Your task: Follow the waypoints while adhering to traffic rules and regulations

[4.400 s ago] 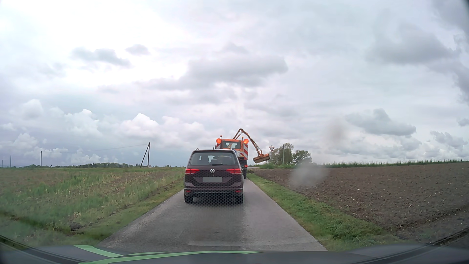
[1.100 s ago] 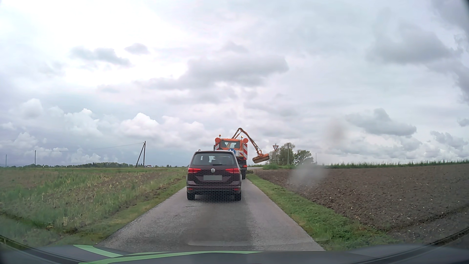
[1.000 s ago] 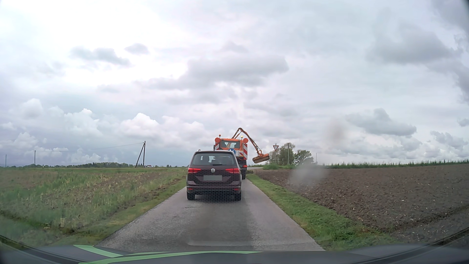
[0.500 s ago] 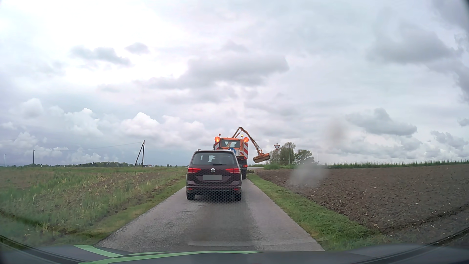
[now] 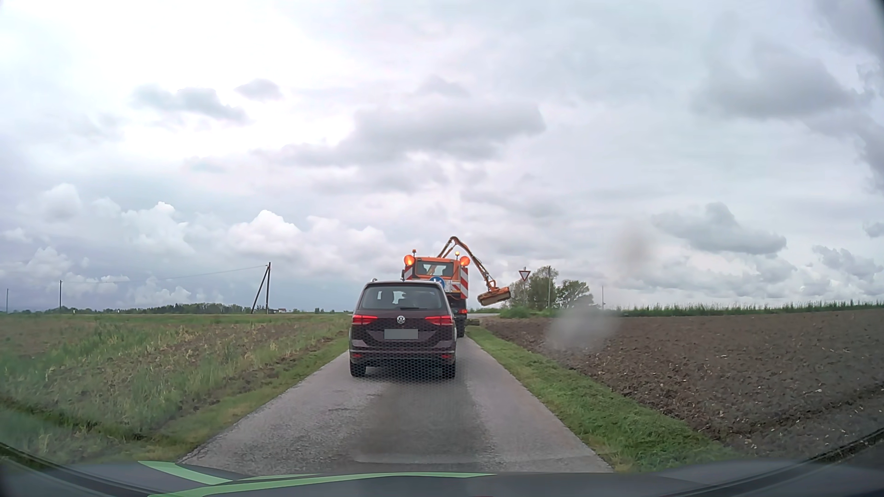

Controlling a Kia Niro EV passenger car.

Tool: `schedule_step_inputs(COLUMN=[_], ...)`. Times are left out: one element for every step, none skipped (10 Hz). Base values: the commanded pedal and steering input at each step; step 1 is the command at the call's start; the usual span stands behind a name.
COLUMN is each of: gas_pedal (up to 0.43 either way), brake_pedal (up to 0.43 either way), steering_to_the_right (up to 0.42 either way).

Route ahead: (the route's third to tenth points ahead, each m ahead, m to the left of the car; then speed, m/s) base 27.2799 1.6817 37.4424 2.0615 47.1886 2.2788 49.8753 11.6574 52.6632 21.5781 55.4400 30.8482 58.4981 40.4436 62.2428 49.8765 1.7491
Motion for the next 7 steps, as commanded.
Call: schedule_step_inputs(gas_pedal=[0.0, 0.0, 0.0, 0.0, 0.0, 0.0, 0.0], brake_pedal=[0.0, 0.0, 0.0, 0.0, 0.0, 0.0, 0.0], steering_to_the_right=[-0.005, -0.004, -0.005, -0.004, -0.005, -0.004, -0.004])
